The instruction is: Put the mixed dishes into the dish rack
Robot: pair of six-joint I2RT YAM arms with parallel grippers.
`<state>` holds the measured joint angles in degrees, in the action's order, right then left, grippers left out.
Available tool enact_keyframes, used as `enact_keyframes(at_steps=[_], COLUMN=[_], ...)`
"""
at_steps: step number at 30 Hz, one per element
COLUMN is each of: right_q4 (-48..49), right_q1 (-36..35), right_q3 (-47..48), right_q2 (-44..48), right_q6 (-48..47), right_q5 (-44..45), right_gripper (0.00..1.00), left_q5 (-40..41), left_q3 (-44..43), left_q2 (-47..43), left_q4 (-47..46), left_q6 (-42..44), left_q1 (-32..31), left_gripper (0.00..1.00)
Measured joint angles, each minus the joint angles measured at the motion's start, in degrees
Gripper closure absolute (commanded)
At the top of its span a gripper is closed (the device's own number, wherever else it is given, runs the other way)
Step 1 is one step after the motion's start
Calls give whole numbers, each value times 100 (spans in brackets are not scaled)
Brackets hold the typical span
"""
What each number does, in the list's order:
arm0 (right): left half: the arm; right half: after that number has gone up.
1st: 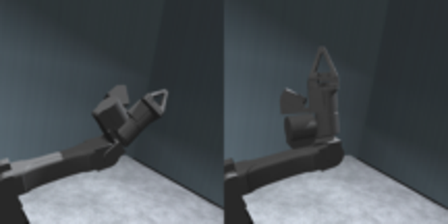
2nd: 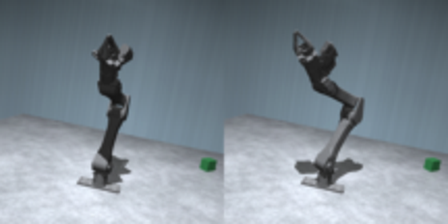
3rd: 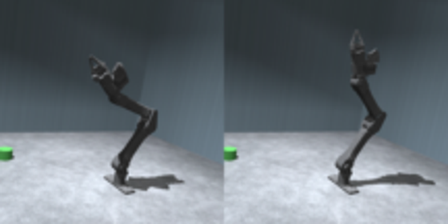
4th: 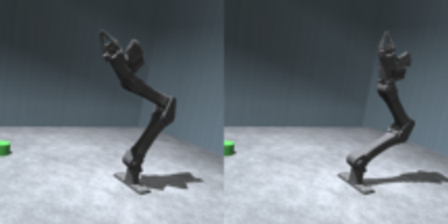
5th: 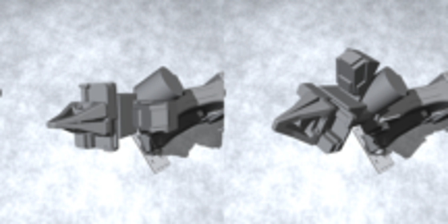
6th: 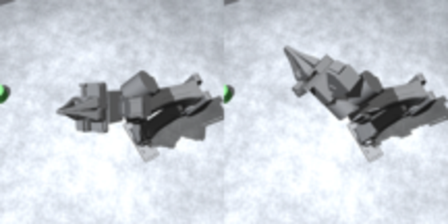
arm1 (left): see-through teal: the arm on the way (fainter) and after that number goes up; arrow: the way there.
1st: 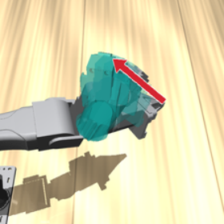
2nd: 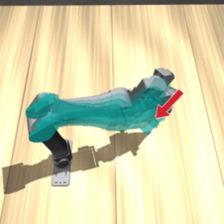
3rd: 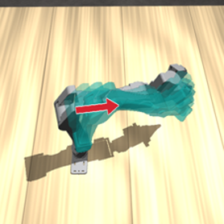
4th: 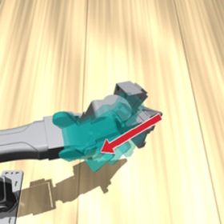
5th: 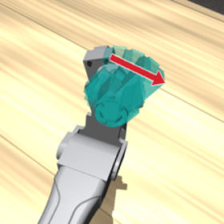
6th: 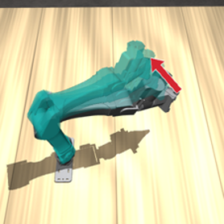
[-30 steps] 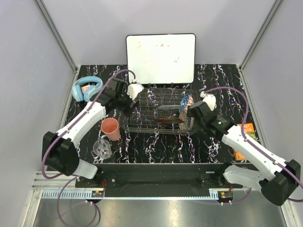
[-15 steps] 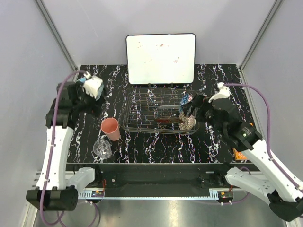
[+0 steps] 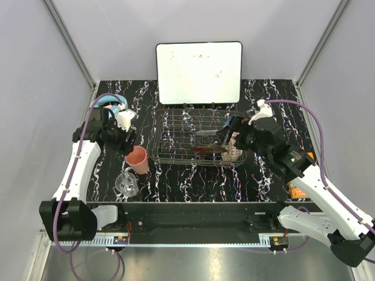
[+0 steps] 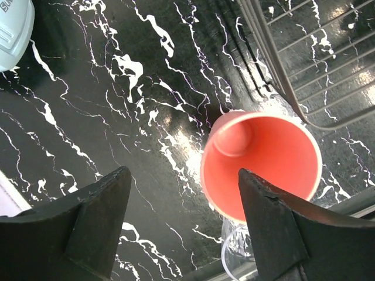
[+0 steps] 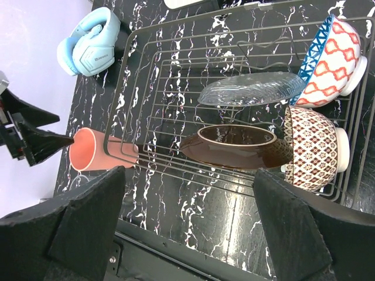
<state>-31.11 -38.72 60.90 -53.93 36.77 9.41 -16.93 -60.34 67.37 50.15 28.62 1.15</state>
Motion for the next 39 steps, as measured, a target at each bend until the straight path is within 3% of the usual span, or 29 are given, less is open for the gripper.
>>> enact_keyframes(at_steps=[6, 8, 9, 12, 23, 26, 28, 34, 39], right_q4=[-4, -4, -4, -4, 28, 186, 343, 1626, 3976], right_q1=[0, 0, 0, 0, -2, -2, -2, -11, -17], right_q3=[0, 0, 0, 0, -13, -9, -4, 2, -125], right_q2=[-33, -68, -85, -142, -267, -461, -614, -1167, -1665], right_q6=[13, 20, 20, 42, 105, 122, 146, 511, 1659], right_q5=[-2, -7, -9, -17, -348, -608, -828, -2146, -3189], right_gripper=[6, 7, 8, 8, 9, 1, 0, 0, 0], left_q5=[-11, -26, -33, -55, -188, -356, -625, -2524, -4876], left_q3=[232, 341, 387, 461, 387, -79, -682, -2280, -2006], left_q2=[260, 389, 461, 721, 739, 442, 223, -339, -507], left_q4=[-236, -289, -317, -374, -345, 42, 293, 592, 127], left_q6=[-4, 9, 22, 48, 52, 85, 85, -264, -1683], left_q1=[4, 4, 4, 4, 216, 577, 903, 1709, 1880], left_gripper=[27, 38, 44, 100, 100, 100, 100, 100, 100])
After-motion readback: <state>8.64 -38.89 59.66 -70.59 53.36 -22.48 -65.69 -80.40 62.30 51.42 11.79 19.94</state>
